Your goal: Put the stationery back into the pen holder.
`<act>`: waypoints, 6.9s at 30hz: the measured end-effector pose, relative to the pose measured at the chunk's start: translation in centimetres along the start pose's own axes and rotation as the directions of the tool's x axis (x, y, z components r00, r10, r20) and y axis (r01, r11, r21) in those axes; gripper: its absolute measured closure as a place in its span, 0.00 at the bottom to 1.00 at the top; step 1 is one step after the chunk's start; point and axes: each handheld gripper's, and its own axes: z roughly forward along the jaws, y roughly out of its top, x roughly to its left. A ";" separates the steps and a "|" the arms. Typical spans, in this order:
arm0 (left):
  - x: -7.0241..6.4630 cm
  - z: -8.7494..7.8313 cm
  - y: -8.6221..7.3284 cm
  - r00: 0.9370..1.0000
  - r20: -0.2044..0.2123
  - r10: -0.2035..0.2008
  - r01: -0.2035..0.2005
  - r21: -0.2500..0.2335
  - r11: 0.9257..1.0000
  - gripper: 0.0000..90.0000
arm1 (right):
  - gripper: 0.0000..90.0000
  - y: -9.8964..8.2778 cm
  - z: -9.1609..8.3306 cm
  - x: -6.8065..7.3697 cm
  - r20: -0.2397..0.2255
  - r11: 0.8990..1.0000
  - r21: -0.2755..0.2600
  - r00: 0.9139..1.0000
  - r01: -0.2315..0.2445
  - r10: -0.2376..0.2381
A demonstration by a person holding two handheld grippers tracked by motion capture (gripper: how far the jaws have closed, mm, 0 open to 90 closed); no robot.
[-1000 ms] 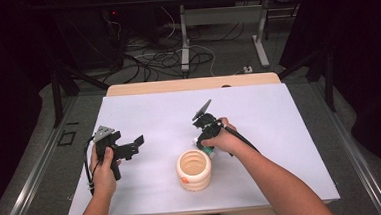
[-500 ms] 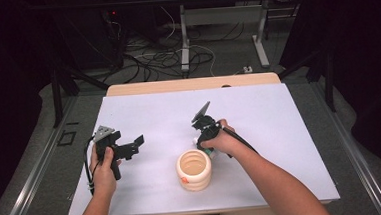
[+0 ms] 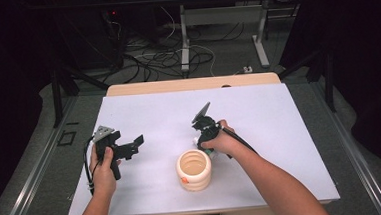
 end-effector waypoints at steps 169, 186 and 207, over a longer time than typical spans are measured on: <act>0.5 -0.4 0.2 1.000 -0.020 -0.017 0.016 -0.032 0.999 0.01 | 0.71 -11.1 -4.6 7.3 -0.073 0.735 -0.657 0.956 0.167 -0.282; 0.5 -0.4 0.2 1.000 -0.020 -0.016 0.015 -0.032 0.999 0.01 | 0.34 -10.8 -6.8 6.9 -0.051 0.711 -0.684 0.962 0.162 -0.269; 0.5 -0.5 0.2 0.999 -0.025 -0.022 0.021 -0.035 0.999 0.01 | 0.16 -11.5 -10.3 0.8 0.035 0.683 -0.725 0.995 0.092 -0.097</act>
